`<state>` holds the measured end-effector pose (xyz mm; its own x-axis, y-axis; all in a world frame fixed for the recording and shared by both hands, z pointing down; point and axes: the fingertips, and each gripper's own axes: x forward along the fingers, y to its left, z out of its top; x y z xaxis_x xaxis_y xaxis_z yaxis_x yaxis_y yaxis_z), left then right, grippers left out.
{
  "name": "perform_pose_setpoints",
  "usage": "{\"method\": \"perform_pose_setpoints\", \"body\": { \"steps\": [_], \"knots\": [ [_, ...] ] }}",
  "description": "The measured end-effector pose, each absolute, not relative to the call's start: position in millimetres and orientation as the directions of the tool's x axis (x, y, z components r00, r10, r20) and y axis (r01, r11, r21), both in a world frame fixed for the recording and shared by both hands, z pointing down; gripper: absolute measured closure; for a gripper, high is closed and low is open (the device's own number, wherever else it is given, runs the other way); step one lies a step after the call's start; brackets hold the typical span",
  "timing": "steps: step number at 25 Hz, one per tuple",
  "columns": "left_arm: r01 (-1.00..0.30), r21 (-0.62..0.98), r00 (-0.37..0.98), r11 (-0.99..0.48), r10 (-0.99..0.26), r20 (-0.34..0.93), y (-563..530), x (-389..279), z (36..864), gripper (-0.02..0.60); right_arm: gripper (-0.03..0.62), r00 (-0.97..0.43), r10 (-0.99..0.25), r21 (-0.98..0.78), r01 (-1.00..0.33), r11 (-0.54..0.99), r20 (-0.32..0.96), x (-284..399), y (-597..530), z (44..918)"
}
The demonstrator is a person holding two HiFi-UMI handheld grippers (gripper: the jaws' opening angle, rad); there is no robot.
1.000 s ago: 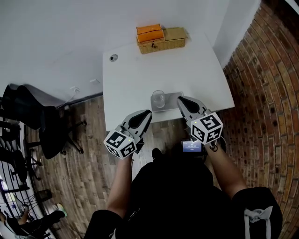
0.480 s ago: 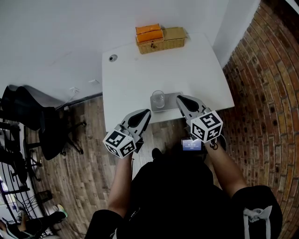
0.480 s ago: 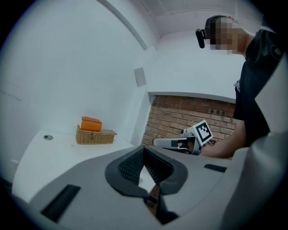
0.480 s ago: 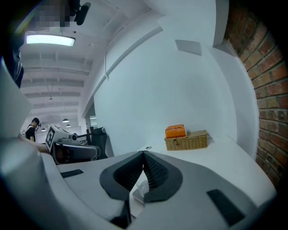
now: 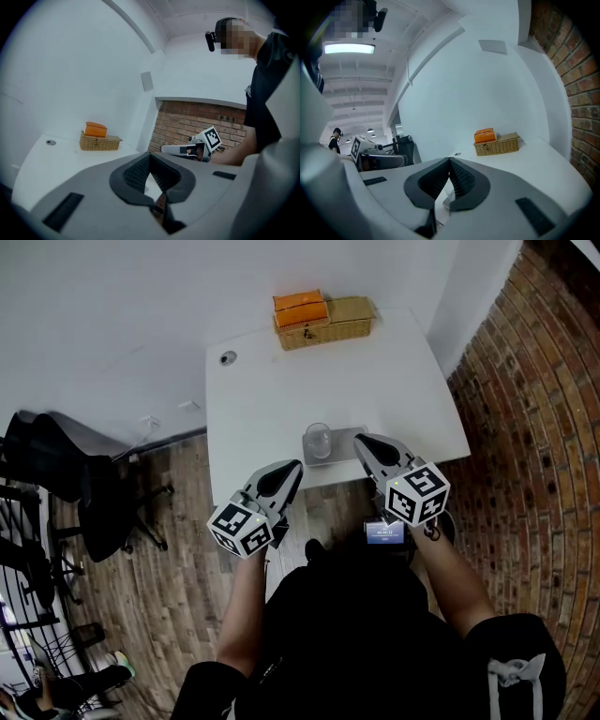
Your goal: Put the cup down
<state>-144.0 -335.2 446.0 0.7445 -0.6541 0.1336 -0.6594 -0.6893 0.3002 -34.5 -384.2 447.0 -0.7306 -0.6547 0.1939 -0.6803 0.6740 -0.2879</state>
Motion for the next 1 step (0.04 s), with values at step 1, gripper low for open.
{"method": "perform_pose_setpoints", "body": {
  "steps": [1],
  "knots": [
    [-0.66, 0.301, 0.744, -0.688, -0.655, 0.134, -334.9, -143.8, 446.2, 0.574, 0.579, -0.731, -0.654, -0.288, -0.68, 0.675, 0.195, -34.4, -383.6, 447.1]
  ]
}}
